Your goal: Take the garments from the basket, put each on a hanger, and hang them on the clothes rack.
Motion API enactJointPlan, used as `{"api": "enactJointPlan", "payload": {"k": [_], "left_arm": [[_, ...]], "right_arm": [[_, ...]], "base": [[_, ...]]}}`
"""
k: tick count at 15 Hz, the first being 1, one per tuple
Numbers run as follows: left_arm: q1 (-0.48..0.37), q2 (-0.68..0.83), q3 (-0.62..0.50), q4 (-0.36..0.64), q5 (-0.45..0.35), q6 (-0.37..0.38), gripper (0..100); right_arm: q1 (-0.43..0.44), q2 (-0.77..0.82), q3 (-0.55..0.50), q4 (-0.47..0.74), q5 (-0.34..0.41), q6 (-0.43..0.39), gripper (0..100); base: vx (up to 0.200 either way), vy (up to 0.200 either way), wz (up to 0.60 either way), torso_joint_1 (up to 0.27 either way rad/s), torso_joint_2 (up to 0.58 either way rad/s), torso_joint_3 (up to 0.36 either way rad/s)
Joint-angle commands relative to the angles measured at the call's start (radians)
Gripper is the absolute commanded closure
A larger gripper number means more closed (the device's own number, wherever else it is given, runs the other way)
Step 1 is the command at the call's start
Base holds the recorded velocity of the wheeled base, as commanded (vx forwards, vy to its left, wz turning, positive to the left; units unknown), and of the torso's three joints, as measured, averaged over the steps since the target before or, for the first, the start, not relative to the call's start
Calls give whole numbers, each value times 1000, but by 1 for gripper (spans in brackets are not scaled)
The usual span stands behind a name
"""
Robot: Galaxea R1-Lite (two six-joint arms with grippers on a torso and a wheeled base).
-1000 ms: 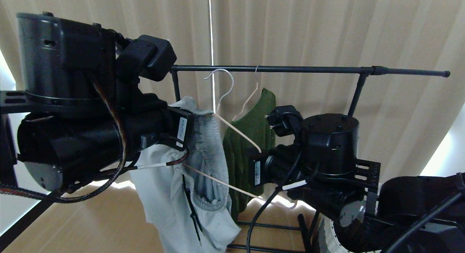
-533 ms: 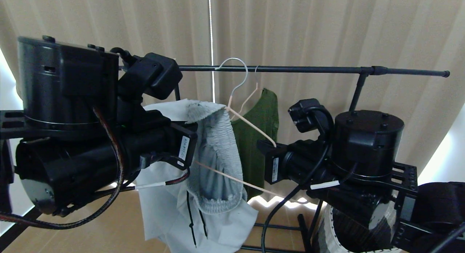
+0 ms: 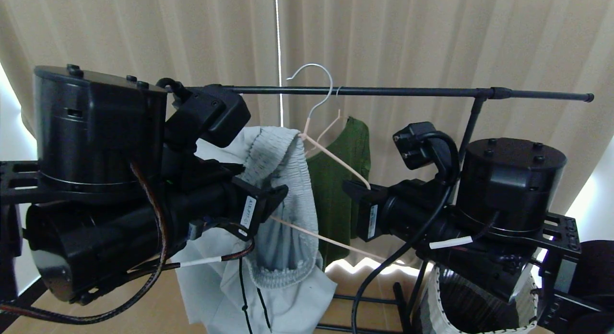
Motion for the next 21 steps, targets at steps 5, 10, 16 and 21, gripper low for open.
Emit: {"api": "enactJointPlan", "payload": {"k": [5,10,16,21], "left_arm": [[0,-93,49,-1,-72,13,0],[42,-199,142,-1,-87,80,0],[127,-191,250,-236,-95,260,0],[164,-176,253,-276,-196,316,0]], "right_arm": [[-60,-33,3,1,0,-29,100],[-232,-136,112,1,93,-156,100],[-321,-237,221,11,176,-199,100],[-332,-240,229,15,196,-227,100]], "base": [[0,0,0,0,0,0],[0,0,0,0,0,0],[0,0,0,0,0,0],[0,0,0,0,0,0]]}}
